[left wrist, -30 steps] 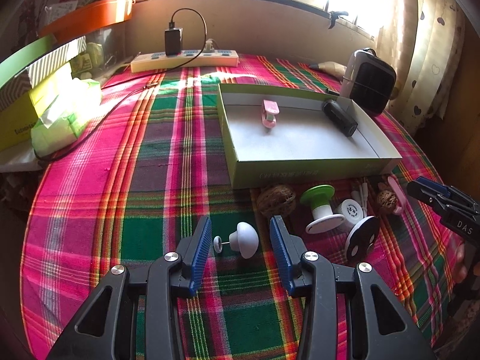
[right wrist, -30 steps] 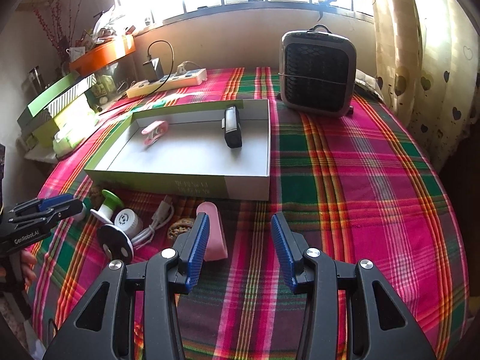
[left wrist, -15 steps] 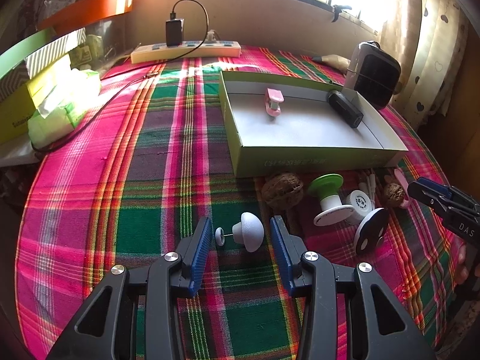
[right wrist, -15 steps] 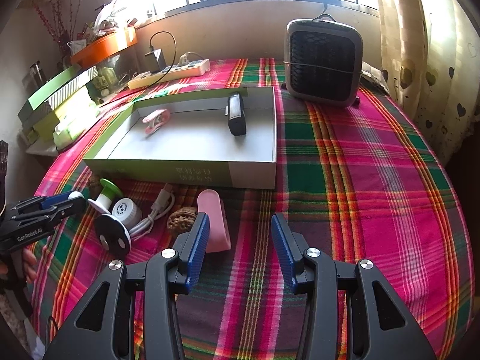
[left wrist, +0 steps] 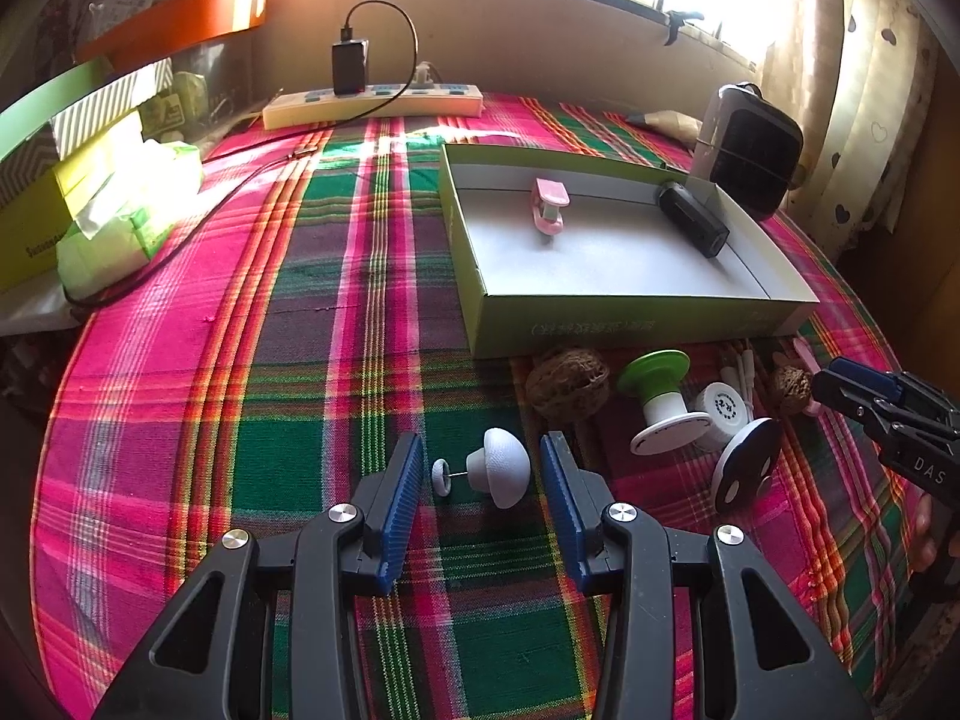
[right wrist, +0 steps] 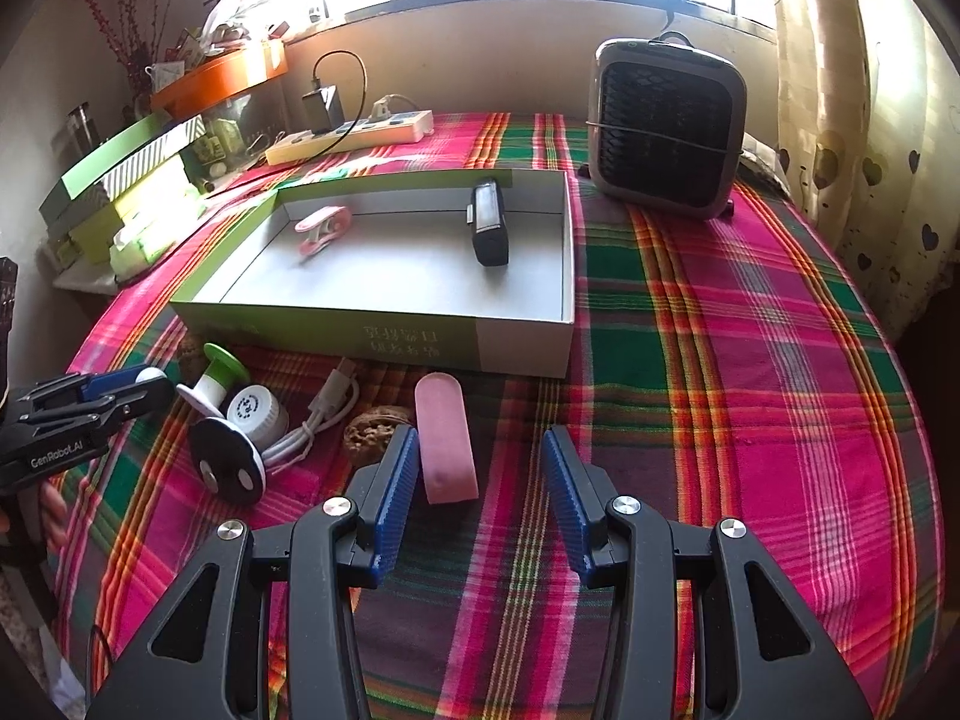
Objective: Organize objects
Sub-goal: 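Reach the right tool toward the pink eraser block while the left tool reaches toward the white mushroom knob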
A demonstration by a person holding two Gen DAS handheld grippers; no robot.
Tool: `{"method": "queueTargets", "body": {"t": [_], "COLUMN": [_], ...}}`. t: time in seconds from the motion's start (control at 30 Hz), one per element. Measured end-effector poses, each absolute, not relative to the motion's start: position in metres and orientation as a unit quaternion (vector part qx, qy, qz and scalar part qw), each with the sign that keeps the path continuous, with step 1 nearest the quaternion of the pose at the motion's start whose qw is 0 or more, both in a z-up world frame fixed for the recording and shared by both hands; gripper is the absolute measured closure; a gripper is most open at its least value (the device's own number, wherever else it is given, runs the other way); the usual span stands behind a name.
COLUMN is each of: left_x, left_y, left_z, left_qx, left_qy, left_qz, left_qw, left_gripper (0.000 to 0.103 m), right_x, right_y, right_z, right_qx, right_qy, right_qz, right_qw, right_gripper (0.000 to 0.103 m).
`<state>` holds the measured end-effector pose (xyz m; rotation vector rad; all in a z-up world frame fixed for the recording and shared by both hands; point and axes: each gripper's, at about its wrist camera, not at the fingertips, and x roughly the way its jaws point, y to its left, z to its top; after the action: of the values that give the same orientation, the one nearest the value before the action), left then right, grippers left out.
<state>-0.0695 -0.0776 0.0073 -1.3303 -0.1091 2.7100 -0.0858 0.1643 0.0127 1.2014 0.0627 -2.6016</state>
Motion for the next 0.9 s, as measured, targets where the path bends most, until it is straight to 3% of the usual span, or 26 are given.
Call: {"method": "queueTargets", "body": {"t": [0.9], "left_x": [-0.074], "left_y": [-0.074], "left_z": [0.006], "left_qx": [-0.433], "left_qy": [-0.023], "left_qz": [0.9], "left_qw": [0.041], "left_gripper": [0.064], "right_x": [-0.102], "right_y": [0.154], "right_z": [0.001], "right_qx": [0.429], "right_qy": [0.07], "right_qz": [-0.891], "right_qw": [0.135], "right_gripper": [0.059]}}
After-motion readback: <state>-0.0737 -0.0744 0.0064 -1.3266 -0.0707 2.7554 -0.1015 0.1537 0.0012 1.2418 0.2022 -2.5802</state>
